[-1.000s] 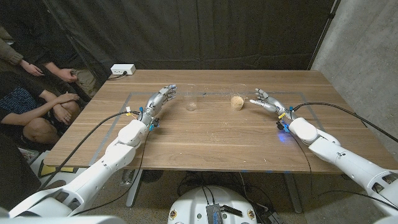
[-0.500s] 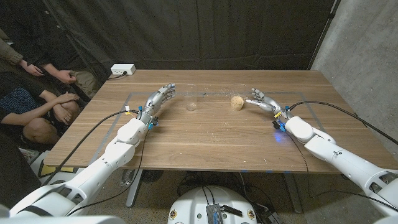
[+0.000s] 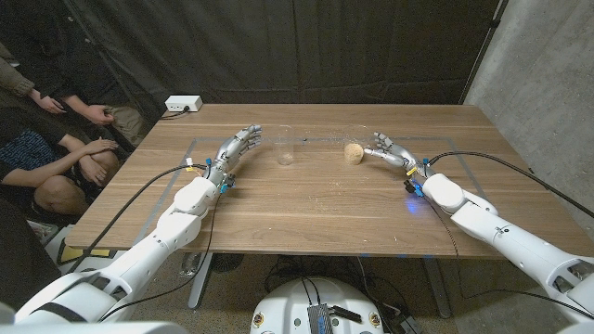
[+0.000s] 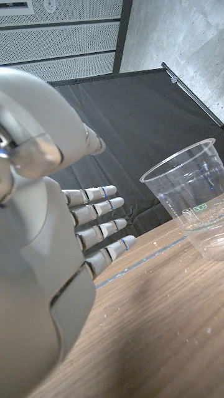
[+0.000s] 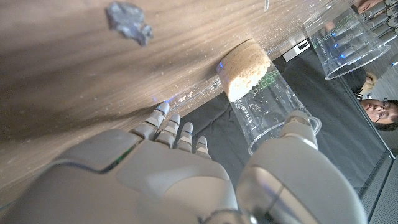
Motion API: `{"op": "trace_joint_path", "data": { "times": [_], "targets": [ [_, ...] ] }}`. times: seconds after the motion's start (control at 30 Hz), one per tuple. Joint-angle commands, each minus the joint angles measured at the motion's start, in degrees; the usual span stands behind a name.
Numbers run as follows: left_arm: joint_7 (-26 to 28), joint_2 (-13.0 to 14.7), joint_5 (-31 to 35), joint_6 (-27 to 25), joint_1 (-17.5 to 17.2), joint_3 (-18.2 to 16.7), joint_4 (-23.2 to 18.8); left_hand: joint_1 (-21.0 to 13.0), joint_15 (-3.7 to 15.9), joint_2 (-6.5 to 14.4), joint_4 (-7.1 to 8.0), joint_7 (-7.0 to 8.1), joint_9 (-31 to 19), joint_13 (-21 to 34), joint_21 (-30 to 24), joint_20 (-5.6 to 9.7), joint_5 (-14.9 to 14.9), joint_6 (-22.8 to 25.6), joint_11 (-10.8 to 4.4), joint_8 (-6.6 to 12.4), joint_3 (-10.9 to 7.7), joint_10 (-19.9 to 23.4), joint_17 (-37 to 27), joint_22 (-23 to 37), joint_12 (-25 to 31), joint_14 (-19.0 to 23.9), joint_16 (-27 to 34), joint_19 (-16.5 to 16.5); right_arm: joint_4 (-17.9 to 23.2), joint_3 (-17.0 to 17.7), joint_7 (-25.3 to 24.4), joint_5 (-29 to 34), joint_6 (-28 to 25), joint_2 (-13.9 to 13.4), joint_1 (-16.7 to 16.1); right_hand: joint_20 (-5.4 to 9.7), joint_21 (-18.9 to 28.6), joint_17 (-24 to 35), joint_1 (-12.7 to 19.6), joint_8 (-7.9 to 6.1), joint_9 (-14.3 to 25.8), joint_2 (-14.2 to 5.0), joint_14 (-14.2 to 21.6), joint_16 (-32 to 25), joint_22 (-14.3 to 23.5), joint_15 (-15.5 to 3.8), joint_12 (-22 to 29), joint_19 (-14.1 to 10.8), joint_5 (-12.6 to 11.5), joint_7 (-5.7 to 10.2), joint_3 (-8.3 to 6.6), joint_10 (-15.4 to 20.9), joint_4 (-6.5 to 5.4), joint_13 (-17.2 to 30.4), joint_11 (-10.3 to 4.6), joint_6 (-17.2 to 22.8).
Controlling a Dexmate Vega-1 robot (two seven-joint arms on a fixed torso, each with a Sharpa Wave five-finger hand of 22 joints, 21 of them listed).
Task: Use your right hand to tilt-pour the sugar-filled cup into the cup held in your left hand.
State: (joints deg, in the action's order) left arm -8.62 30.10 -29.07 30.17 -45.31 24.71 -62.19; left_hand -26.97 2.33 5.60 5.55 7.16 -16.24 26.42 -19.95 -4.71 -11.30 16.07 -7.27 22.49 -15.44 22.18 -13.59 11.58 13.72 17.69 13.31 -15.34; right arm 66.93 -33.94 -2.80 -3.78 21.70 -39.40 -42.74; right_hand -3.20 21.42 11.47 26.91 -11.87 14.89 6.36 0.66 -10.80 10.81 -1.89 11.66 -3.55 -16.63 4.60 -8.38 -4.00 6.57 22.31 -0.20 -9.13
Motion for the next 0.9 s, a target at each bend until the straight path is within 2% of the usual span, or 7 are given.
{"op": "trace_joint_path", "data": {
  "times": [0.03,0.5,0.9],
  "targets": [
    [-2.0,-0.3,-0.8,1.4,0.9,-0.2,2.8,0.0,5.21,-0.2,-0.07,-0.04,0.1,0.2,0.0,-0.10,-0.2,0.5,0.15,0.23,-0.38,0.4,0.0,0.1,0.0,0.6,-0.3,-0.3,2.5,-0.2,-1.2,0.2,-3.0,0.8,-0.9,-0.74,-0.1,0.0,0.1,-0.23,0.2,0.69,-0.7,0.0,0.3,-2.43,-0.1,-0.1,-0.2,-0.09,0.26,-0.6,0.18,0.1,0.09,-0.5],
    [-3.6,-0.8,-1.5,2.9,1.6,-0.4,5.0,0.1,5.19,-0.2,-0.10,-0.11,0.1,0.2,0.1,-0.09,-0.2,0.4,0.17,0.17,-0.46,0.5,0.0,0.1,0.0,0.6,-0.3,-0.3,5.3,-0.4,-0.8,-0.2,-3.9,0.9,-1.6,-1.32,-0.4,0.1,-0.2,-0.20,0.1,0.80,-1.2,0.0,0.3,-1.78,-0.1,0.2,-0.2,-0.36,0.53,-1.5,0.07,0.0,0.89,-0.9],
    [-5.1,-1.3,-2.1,4.2,2.3,-0.5,7.3,0.1,5.12,-0.2,-0.13,-0.14,0.1,0.2,0.1,-0.07,-0.3,0.6,0.06,0.23,-0.53,0.5,0.1,0.1,-0.1,0.6,-0.3,-0.3,6.4,-0.2,-1.9,-0.6,-5.3,2.3,-1.6,-1.49,-0.6,0.1,-0.3,-0.24,0.0,0.64,-1.3,-0.2,0.3,-1.56,0.2,0.1,-0.3,-0.37,0.58,-1.4,0.02,-0.1,1.32,-1.1]
  ]
}}
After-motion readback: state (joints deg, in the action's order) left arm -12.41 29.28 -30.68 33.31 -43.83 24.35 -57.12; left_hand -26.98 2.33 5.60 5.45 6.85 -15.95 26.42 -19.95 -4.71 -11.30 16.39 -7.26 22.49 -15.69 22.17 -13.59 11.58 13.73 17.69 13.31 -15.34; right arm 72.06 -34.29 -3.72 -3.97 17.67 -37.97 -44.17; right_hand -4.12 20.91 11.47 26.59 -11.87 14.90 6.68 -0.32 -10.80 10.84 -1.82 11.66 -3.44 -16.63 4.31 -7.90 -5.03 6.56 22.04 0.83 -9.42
